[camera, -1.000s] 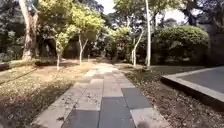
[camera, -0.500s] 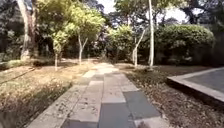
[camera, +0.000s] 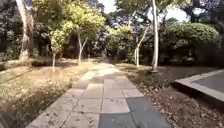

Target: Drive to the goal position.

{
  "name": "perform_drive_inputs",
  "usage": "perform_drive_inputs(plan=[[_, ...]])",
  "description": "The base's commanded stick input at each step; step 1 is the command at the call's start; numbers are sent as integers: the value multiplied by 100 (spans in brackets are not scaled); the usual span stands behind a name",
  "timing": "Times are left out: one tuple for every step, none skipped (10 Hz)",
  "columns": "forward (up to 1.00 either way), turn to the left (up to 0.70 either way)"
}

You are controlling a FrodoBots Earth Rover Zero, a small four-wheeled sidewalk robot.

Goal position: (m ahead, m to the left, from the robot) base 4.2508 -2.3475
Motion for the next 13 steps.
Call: perform_drive_inputs(plan=[[50, 0], [50, 0], [50, 0], [50, 0], [50, 0], [50, 0], [50, 0], [50, 0], [50, 0], [50, 0], [50, 0], [50, 0], [50, 0]])
